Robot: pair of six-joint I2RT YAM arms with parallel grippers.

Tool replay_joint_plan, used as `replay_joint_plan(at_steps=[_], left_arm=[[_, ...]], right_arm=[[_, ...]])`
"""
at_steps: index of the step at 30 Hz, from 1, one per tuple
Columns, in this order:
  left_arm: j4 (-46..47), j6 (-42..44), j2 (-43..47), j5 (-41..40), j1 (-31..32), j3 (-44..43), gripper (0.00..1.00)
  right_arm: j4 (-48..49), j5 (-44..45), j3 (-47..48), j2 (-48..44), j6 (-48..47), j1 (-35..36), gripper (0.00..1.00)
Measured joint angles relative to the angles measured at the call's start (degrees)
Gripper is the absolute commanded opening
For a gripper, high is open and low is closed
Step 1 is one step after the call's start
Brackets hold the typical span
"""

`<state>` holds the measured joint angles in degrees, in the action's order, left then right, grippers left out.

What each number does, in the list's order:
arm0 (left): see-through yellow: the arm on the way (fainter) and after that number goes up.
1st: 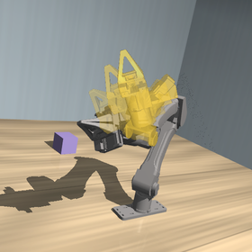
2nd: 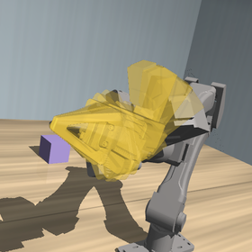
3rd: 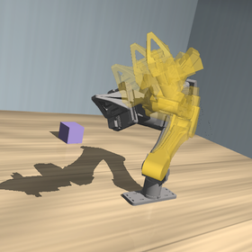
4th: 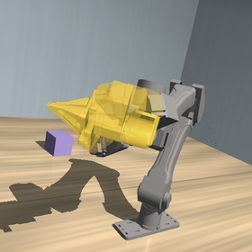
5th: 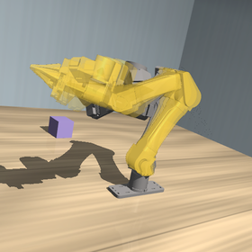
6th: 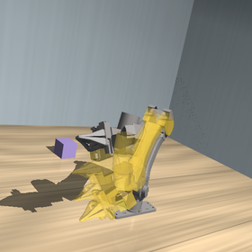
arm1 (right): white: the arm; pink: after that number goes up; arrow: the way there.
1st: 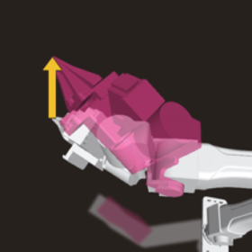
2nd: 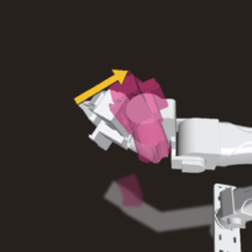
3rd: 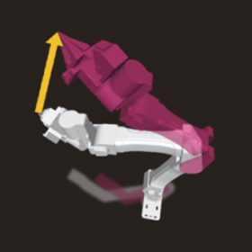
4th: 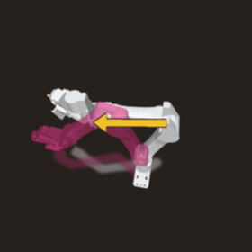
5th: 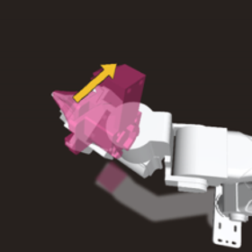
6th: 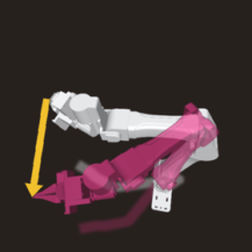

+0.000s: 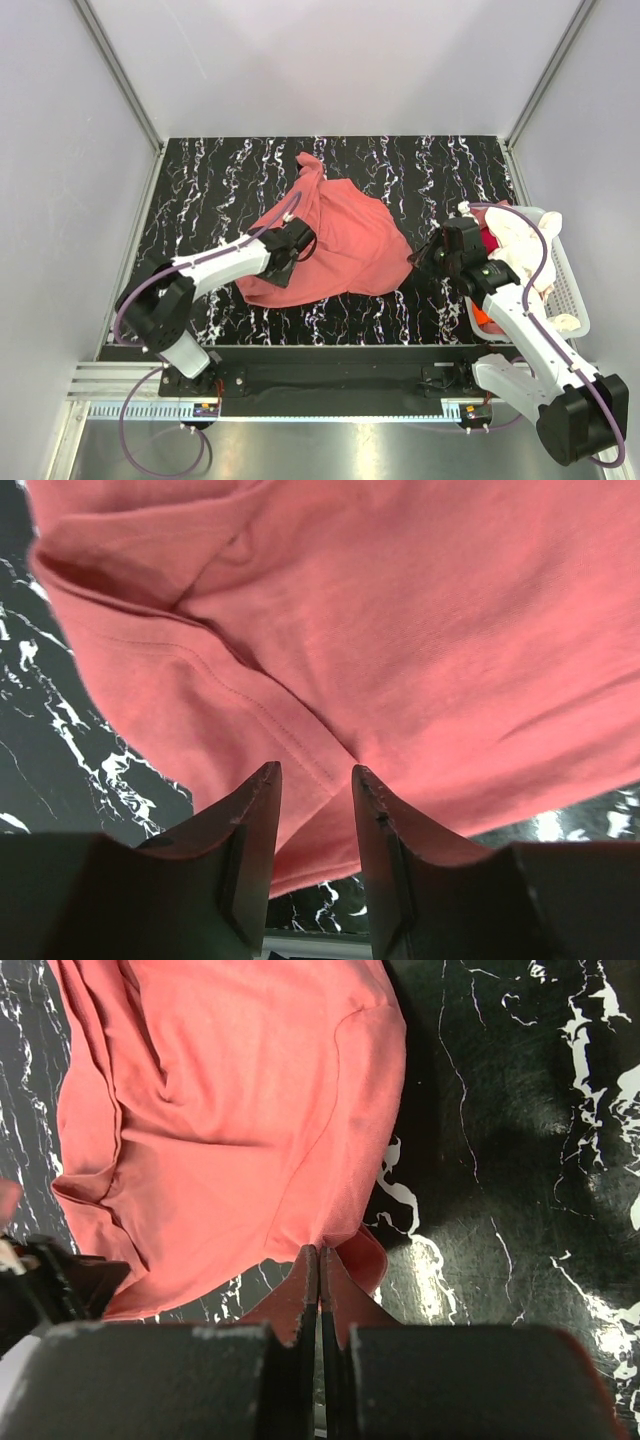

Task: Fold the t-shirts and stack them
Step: Flatten the tshirt out

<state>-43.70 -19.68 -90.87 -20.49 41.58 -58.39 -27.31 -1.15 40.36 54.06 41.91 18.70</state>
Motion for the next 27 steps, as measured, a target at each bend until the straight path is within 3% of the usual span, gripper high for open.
replay_joint_plan(at_steps=[4, 15, 23, 27], left_arm=[[0.0, 1.3, -1.9, 1.0, 0.0, 0.0, 0.44], [-1.3, 2.1, -6.8, 3.3, 0.0, 0.0, 0.42], [-2.1, 1.7, -7.6, 2.4, 0.0, -0.4, 0.32], [-2.2, 1.5, -7.7, 2.1, 0.0, -0.4, 0.22]], right_arm=[[0.5, -0.1, 0.0, 0.0, 0.2, 0.0, 0.0], [0.6, -0.1, -0.9, -1.8, 0.8, 0.0, 0.0], [0.6, -0.1, -1.0, -2.2, 1.0, 0.0, 0.0], [0.6, -0.1, -1.0, -2.2, 1.0, 0.0, 0.0]])
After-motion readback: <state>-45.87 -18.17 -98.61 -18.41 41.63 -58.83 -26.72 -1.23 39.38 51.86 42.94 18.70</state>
